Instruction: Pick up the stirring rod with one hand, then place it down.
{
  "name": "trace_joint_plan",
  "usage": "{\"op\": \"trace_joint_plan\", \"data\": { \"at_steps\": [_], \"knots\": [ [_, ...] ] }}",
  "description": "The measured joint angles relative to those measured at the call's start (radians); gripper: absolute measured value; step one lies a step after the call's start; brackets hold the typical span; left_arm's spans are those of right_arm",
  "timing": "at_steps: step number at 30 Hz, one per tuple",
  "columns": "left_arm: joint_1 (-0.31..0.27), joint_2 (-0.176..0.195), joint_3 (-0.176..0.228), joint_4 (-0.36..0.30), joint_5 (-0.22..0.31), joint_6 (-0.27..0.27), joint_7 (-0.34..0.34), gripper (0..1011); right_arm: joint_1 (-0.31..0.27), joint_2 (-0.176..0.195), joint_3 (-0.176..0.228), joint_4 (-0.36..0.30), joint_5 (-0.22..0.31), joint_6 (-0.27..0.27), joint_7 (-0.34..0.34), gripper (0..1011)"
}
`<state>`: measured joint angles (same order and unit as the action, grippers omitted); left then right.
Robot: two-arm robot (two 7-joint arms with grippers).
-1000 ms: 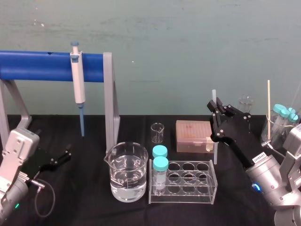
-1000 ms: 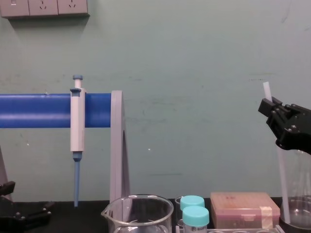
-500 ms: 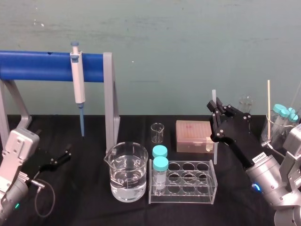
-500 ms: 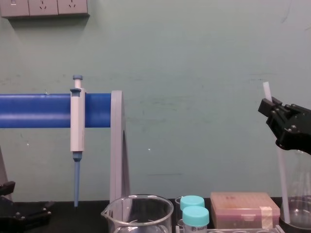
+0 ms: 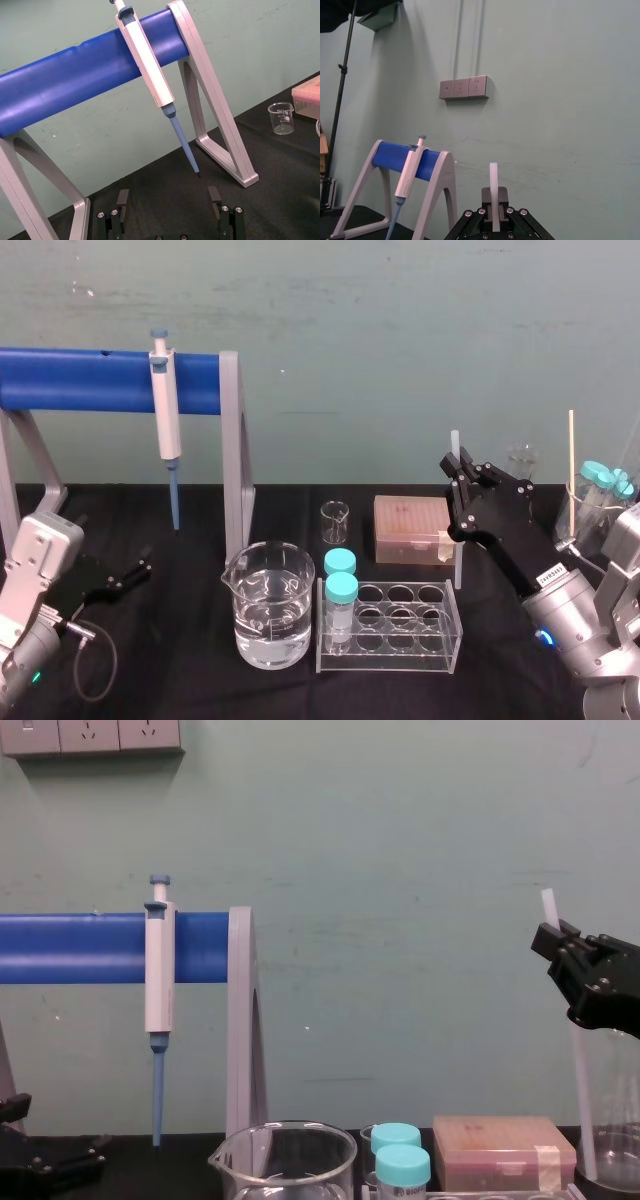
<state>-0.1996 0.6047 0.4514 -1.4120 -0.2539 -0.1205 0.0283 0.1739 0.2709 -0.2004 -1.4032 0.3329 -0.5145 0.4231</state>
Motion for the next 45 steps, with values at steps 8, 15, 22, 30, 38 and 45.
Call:
{"op": "trace_joint_plan", "data": {
  "at_steps": [8,15,22,30,38,45],
  "knots": [
    [0.000,0.000,0.000,0.000,0.000,0.000,0.000,1000,0.000,0.000,0.000,0.000,0.000,0.000,0.000,67],
    [0.000,0.000,0.000,0.000,0.000,0.000,0.000,1000,0.000,0.000,0.000,0.000,0.000,0.000,0.000,67],
    [0.000,0.000,0.000,0.000,0.000,0.000,0.000,1000,0.000,0.000,0.000,0.000,0.000,0.000,0.000,67],
    [0.000,0.000,0.000,0.000,0.000,0.000,0.000,1000,0.000,0.000,0.000,0.000,0.000,0.000,0.000,67],
    [0.000,0.000,0.000,0.000,0.000,0.000,0.000,1000,0.000,0.000,0.000,0.000,0.000,0.000,0.000,67],
    [0.000,0.000,0.000,0.000,0.000,0.000,0.000,1000,0.000,0.000,0.000,0.000,0.000,0.000,0.000,67]
  ]
}}
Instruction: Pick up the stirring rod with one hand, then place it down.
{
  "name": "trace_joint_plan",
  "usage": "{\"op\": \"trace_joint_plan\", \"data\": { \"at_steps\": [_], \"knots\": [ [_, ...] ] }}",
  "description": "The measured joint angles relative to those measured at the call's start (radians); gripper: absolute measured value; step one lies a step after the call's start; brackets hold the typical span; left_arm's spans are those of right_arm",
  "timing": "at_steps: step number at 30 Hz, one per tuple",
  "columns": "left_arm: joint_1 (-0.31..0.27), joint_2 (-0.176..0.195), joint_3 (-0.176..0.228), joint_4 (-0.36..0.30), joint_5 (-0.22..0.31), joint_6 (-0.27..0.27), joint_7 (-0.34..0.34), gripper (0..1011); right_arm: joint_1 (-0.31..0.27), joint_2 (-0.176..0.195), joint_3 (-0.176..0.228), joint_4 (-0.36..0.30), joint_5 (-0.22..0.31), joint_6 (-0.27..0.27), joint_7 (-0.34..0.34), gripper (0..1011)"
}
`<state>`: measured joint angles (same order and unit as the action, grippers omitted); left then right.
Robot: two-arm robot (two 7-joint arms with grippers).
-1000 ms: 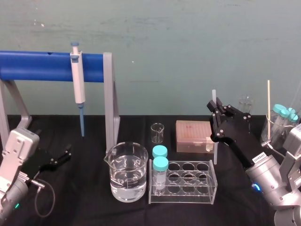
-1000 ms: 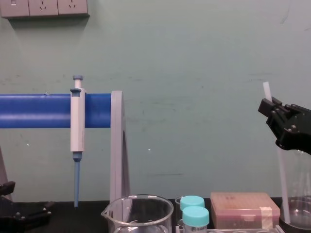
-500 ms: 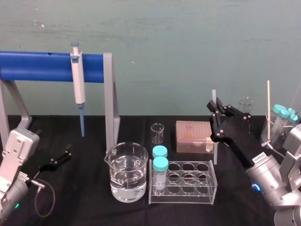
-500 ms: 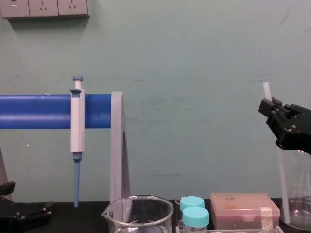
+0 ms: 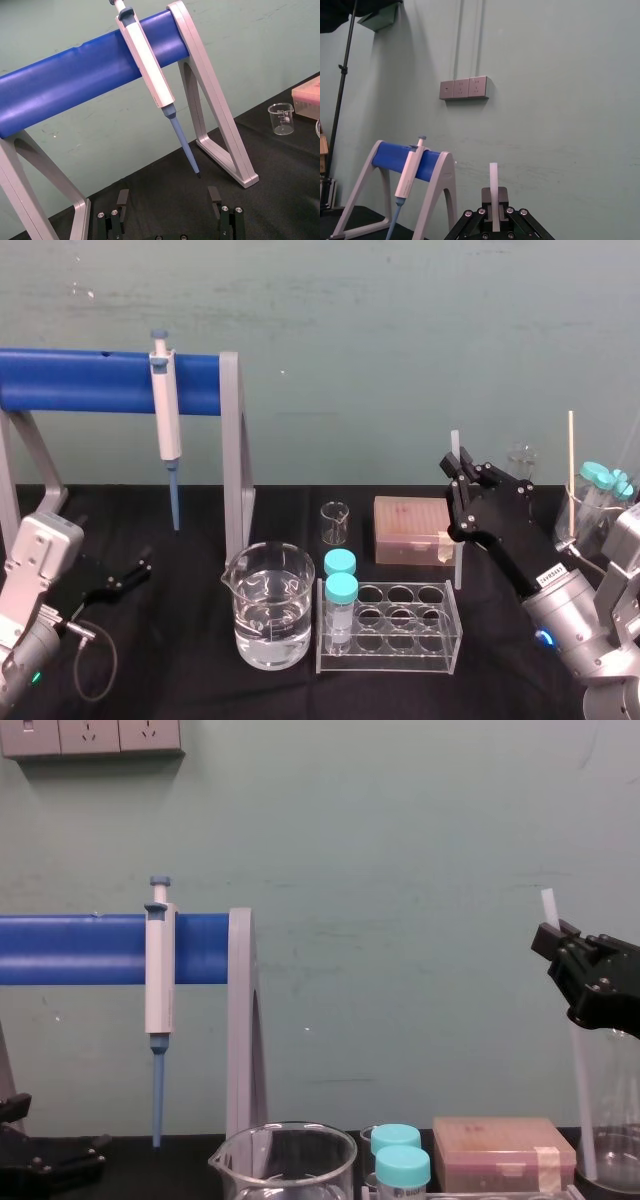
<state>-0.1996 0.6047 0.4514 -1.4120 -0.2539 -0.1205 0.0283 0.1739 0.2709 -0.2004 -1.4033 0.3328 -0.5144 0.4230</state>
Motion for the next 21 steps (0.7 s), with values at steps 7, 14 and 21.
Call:
{"op": "trace_joint_plan", "data": {
  "at_steps": [7,14,21],
  "knots": [
    [0.000,0.000,0.000,0.000,0.000,0.000,0.000,1000,0.000,0.000,0.000,0.000,0.000,0.000,0.000,67],
    [0.000,0.000,0.000,0.000,0.000,0.000,0.000,1000,0.001,-0.001,0.000,0.001,0.000,0.000,0.008,67],
    [0.000,0.000,0.000,0.000,0.000,0.000,0.000,1000,0.013,0.003,-0.013,0.011,0.028,0.004,0.085,67]
  ]
}}
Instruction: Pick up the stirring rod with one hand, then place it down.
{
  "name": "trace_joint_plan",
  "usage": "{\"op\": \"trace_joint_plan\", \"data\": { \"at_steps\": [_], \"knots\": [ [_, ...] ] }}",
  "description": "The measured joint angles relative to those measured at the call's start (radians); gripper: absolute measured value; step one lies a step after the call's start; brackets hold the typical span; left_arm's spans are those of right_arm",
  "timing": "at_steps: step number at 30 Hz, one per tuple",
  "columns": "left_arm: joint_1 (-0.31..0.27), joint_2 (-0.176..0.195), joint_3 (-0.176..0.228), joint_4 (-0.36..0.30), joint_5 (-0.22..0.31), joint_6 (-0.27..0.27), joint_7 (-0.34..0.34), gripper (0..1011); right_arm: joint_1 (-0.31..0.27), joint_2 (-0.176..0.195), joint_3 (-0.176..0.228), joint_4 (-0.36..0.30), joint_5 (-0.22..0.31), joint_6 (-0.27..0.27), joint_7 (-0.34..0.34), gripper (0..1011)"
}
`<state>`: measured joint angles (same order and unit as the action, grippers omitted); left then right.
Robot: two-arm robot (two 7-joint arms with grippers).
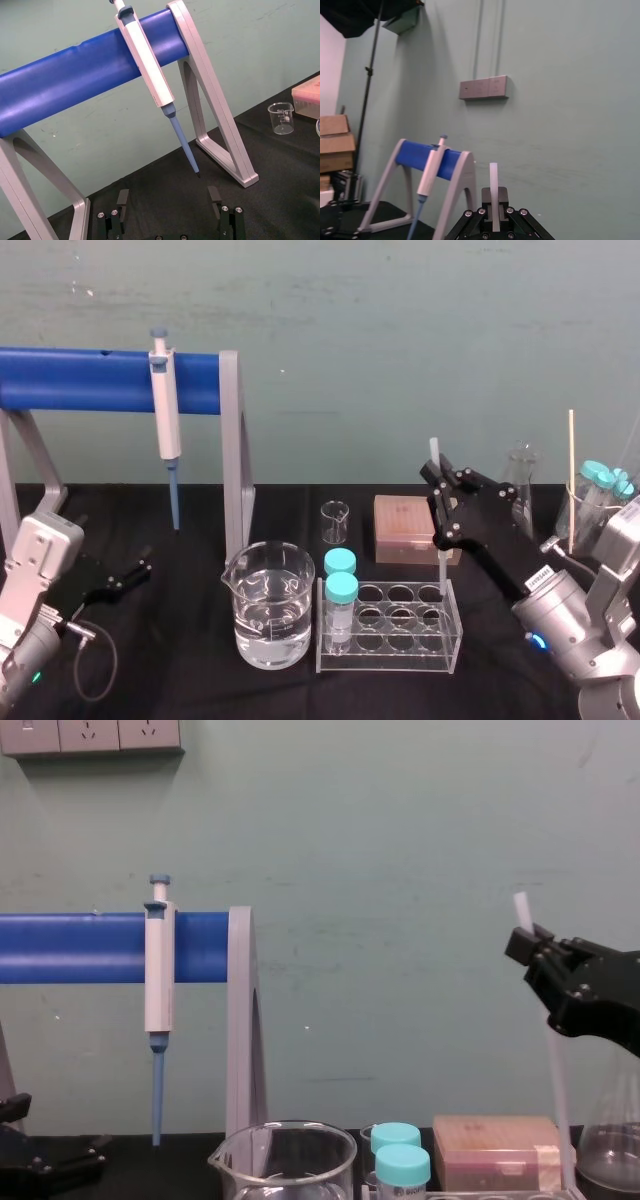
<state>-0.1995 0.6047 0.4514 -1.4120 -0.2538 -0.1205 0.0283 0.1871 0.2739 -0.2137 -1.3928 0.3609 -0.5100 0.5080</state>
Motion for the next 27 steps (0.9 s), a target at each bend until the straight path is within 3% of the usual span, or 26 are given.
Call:
{"op": "trace_joint_plan", "data": {
  "at_steps": [27],
  "knots": [
    [0.000,0.000,0.000,0.000,0.000,0.000,0.000,1000,-0.020,0.005,-0.032,-0.029,-0.008,0.028,0.016,67]
  ]
}}
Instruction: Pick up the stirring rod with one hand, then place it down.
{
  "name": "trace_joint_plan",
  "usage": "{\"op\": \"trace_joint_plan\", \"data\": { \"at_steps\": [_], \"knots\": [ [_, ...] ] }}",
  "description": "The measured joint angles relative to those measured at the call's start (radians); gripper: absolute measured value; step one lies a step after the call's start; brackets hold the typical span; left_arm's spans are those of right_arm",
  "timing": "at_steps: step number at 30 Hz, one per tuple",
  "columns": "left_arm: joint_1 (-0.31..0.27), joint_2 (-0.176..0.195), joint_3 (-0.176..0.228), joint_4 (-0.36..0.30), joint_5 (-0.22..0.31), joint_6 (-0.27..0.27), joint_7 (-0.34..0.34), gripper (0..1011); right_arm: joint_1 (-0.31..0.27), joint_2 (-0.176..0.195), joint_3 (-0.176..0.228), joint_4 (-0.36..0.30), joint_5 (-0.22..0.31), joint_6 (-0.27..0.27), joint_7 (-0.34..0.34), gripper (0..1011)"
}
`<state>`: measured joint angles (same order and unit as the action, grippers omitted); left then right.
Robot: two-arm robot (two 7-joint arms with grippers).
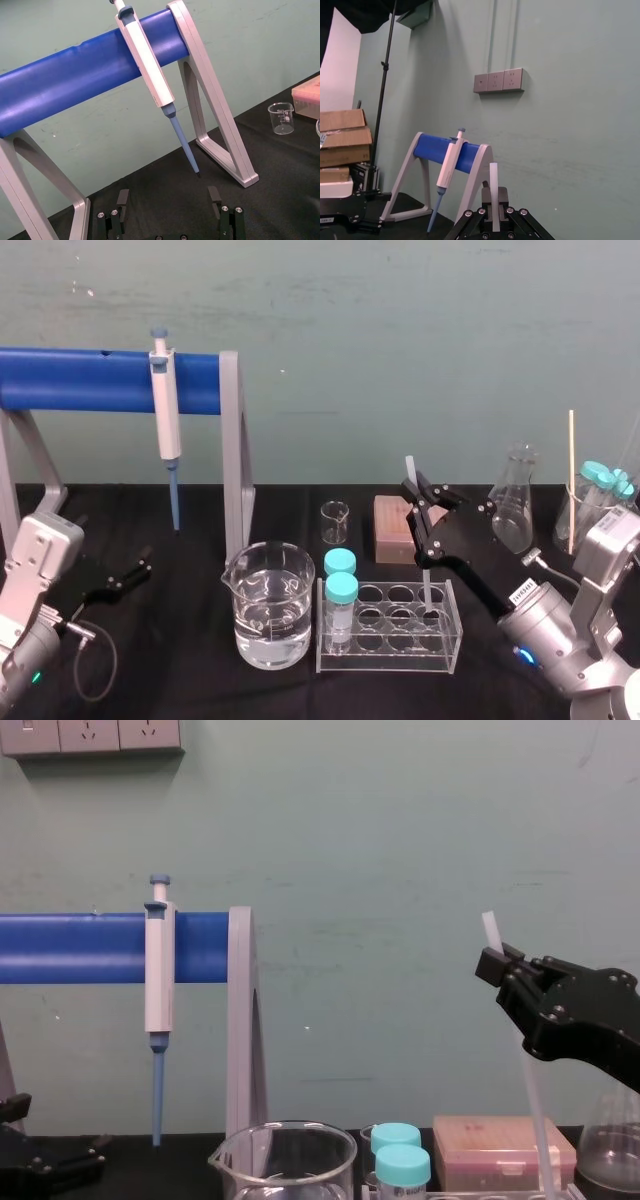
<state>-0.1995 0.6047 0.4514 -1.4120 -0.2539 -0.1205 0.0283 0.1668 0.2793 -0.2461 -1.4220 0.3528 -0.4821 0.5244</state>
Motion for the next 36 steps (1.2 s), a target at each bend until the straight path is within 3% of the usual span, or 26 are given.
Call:
{"op": "trace_joint_plan", "data": {
  "at_steps": [25,36],
  "knots": [
    [0.000,0.000,0.000,0.000,0.000,0.000,0.000,1000,0.002,0.007,-0.008,0.025,-0.009,0.017,-0.006,67],
    [0.000,0.000,0.000,0.000,0.000,0.000,0.000,1000,0.019,0.007,-0.014,0.068,0.004,0.030,0.005,67]
  ]
}}
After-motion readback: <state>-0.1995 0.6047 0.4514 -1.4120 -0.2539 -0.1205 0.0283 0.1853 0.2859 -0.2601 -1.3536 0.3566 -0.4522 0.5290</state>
